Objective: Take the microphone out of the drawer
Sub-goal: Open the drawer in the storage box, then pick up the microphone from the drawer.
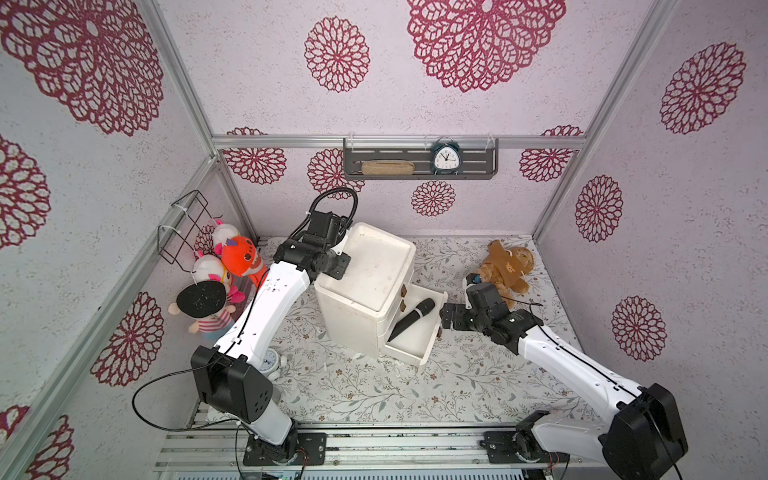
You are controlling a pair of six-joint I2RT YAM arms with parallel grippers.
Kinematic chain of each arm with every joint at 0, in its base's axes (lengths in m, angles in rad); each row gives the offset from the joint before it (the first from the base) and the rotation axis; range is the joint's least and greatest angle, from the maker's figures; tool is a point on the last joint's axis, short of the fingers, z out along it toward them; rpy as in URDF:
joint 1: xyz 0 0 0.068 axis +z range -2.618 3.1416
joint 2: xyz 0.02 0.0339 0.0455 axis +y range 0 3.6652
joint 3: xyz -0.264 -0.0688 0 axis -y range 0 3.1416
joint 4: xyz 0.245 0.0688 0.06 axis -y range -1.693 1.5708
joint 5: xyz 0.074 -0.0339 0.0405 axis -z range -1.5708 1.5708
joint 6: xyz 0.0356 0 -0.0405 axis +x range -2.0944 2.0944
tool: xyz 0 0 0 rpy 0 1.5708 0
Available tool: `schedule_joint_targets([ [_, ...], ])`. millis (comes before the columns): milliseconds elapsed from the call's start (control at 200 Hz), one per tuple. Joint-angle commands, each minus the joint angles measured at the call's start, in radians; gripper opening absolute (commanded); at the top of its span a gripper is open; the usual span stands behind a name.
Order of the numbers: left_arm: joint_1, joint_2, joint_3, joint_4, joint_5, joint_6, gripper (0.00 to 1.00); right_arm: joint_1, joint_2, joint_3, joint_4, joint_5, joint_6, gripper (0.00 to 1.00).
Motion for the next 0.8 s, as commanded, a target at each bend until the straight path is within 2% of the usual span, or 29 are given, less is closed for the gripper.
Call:
schedule_joint_targets([
  [0,0.018,0.019,-0.049,0.026,-0.096,0.087,0.01,0.019,0.024,0.067,-0.060,0.001,-0.002,0.99],
  [625,0.019,0.003,-0.065,0.003,-0.097,0.074,0.01,0.122,0.301,0.336,-0.143,0.040,0.147,0.97],
  [795,0.019,0.008,-0.063,0.004,-0.096,0.069,0.01,0.125,0.333,0.332,-0.094,0.055,0.183,0.89],
])
